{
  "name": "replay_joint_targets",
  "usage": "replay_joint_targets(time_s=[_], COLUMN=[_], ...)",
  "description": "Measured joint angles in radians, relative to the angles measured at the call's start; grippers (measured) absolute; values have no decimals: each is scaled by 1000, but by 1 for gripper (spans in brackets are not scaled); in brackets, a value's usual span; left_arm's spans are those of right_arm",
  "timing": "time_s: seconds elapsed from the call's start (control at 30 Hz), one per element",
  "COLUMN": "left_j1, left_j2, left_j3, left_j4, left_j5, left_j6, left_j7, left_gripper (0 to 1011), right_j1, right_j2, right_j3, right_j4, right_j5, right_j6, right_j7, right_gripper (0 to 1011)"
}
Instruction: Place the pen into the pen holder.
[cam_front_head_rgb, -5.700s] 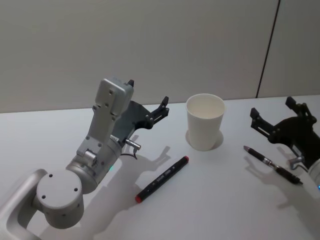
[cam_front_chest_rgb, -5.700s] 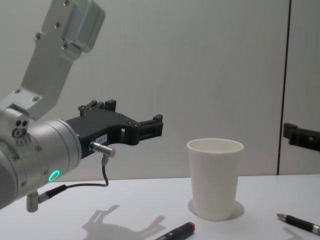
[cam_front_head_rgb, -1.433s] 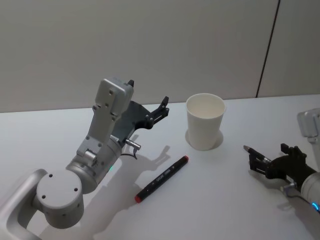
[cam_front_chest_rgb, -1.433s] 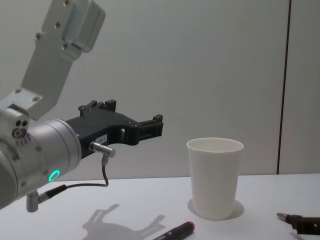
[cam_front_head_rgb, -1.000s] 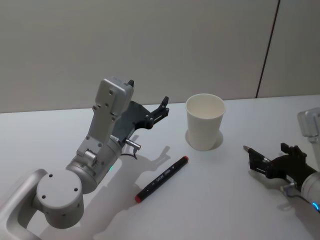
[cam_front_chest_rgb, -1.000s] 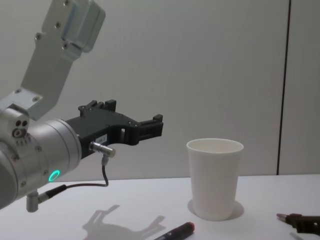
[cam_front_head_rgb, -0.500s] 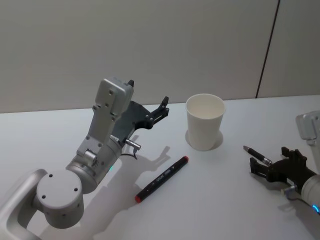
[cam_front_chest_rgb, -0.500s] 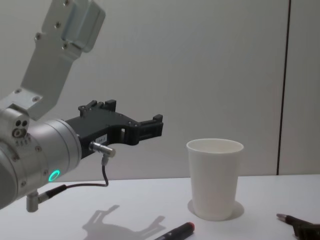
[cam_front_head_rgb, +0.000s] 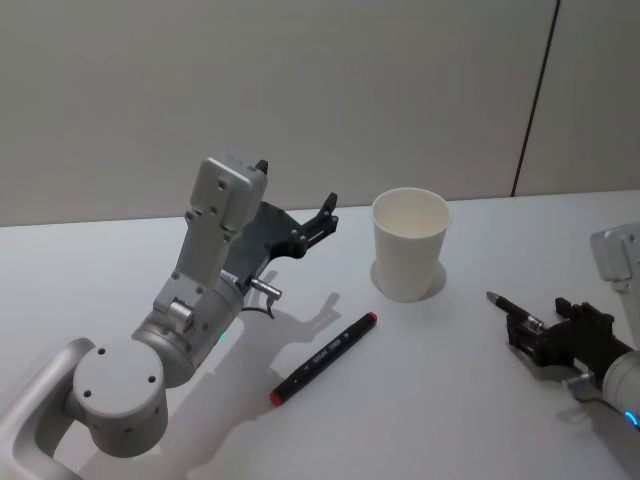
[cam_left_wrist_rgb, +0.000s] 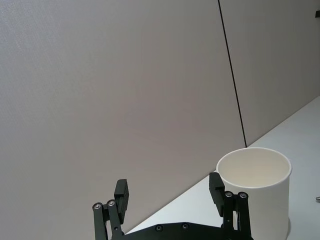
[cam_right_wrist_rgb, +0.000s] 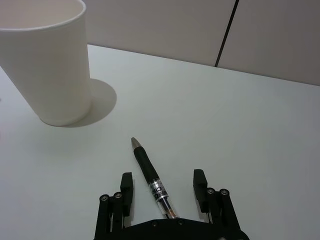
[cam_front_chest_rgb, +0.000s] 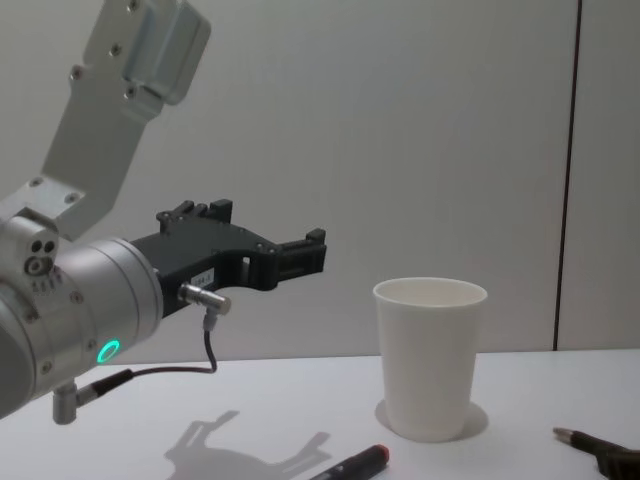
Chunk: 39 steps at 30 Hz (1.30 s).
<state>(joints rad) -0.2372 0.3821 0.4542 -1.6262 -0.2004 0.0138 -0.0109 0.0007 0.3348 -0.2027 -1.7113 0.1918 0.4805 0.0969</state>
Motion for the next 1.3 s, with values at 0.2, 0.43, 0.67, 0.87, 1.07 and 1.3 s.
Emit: replay_joint_targets(time_s=[0.2, 0.43, 0.67, 0.87, 1.07, 1.3], left_j1=[0, 0, 0, 0, 0, 0], left_j2=[0, 0, 0, 0, 0, 0], left_j3=[0, 0, 0, 0, 0, 0], left_j4=[0, 0, 0, 0, 0, 0], left_j5=[0, 0, 0, 0, 0, 0], left_j6=[0, 0, 0, 0, 0, 0], left_j7=[0, 0, 0, 0, 0, 0], left_gripper=[1001, 1001, 1001, 1001, 1001, 1001], right_j1=[0, 0, 0, 0, 2, 5], right_j2=[0, 0, 0, 0, -2, -6], right_j3=[0, 0, 0, 0, 2, 7], right_j4=[1, 2, 2, 2, 5, 10], right_j5=[-1, -2, -3, -3, -3, 2], right_j6=[1, 2, 2, 2, -9, -59], right_j7=[1, 1, 1, 1, -1, -12], right_gripper=[591, 357, 142, 118, 118, 118])
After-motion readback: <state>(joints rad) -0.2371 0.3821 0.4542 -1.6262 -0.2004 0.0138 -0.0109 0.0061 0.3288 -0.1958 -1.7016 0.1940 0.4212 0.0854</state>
